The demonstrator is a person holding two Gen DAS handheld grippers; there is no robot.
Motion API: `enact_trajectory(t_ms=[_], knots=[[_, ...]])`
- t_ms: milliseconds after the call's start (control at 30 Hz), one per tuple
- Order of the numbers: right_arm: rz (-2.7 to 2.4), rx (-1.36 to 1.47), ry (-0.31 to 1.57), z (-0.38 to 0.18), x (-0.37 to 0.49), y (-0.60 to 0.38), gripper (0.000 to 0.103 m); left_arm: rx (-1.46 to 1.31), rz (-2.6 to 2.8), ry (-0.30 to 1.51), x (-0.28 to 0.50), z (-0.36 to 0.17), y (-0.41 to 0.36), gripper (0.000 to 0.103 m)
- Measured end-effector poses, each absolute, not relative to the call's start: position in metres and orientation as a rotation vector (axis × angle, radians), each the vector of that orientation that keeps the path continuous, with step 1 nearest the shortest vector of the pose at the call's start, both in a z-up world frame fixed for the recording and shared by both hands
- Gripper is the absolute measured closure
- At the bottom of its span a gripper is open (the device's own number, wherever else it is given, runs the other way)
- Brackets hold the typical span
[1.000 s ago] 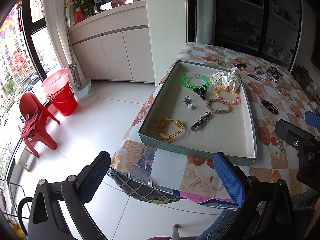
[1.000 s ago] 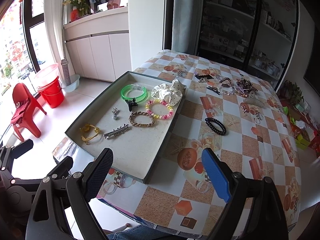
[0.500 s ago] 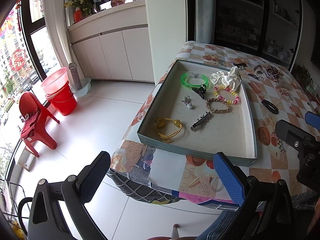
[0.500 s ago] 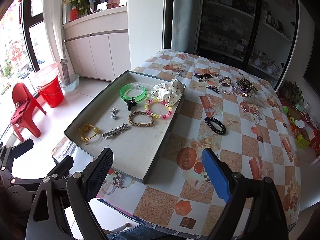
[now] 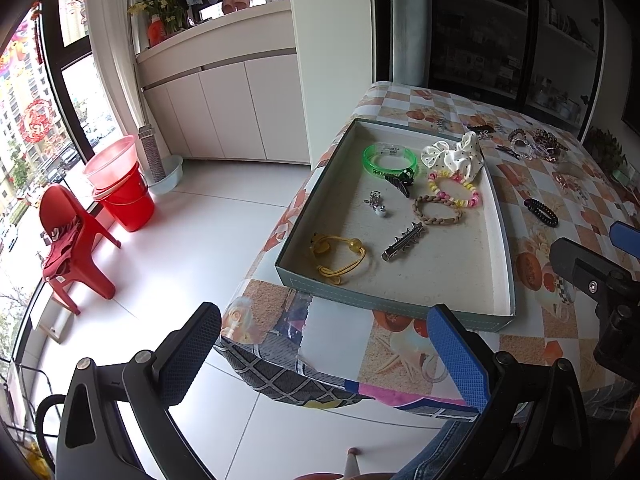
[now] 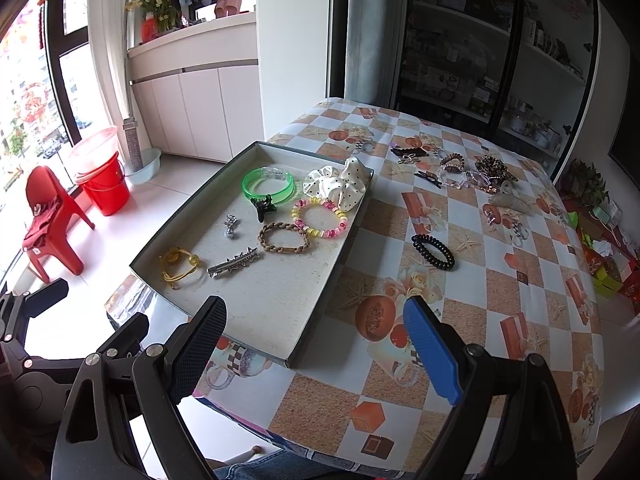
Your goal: Organize jewelry
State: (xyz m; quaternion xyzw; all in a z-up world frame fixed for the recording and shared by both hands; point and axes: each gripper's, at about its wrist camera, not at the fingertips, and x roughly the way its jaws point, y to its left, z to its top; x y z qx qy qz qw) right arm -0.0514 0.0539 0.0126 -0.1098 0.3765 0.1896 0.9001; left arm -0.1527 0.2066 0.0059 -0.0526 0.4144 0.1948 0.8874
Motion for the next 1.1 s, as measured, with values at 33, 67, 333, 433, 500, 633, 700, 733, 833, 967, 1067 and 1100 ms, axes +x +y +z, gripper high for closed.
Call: enact_trajectory(t_ms=[33,67,333,433,500,633,700,733,833,967,1067,1100], knots=[[0.392,-0.227,0.779,0.013,-0.051,0.055,0.011,-0.109,0.404,0.862,-0.152,0.005,0.207,0.000],[0.392,-0.226,0.779,0.012,-0.052,0.053,0.011,-0.108,0.404,0.862,-0.152,0.005,0.207,0.000],[0.393,-0.226,0.780,0.014,-0.050,0.055,0.011,-0.101,0.400,0.867,-0.151,0.003,0.205,0.000],[0.396,-0.227,0.784,0.011,-0.051,0.053,0.011,-0.104,0.402,0.872,-0.151,0.002,0.206,0.000],[0.398,-0.227,0.785,0.008,-0.052,0.052,0.011,-0.105,0.404,0.876,-0.149,0.002,0.207,0.000],[0.397,-0.226,0.787,0.008,-0.051,0.053,0.011,-0.103,0.409,0.883,-0.148,0.001,0.207,0.000],[0.398,-0.225,0.789,0.007,-0.053,0.053,0.011,-0.099,0.411,0.887,-0.145,0.001,0.207,0.000],[0.398,-0.225,0.789,0.006,-0.053,0.052,0.011,-0.098,0.410,0.888,-0.146,0.001,0.207,0.000],[0.398,-0.226,0.790,0.006,-0.051,0.053,0.011,-0.095,0.410,0.885,-0.145,0.001,0.207,0.000],[0.400,-0.228,0.793,0.004,-0.053,0.055,0.011,-0.092,0.404,0.887,-0.143,0.001,0.206,0.000],[0.401,-0.228,0.795,0.002,-0.053,0.056,0.011,-0.095,0.403,0.887,-0.143,0.001,0.206,0.000],[0.401,-0.228,0.796,0.002,-0.053,0.056,0.011,-0.096,0.401,0.888,-0.143,0.001,0.206,0.000]])
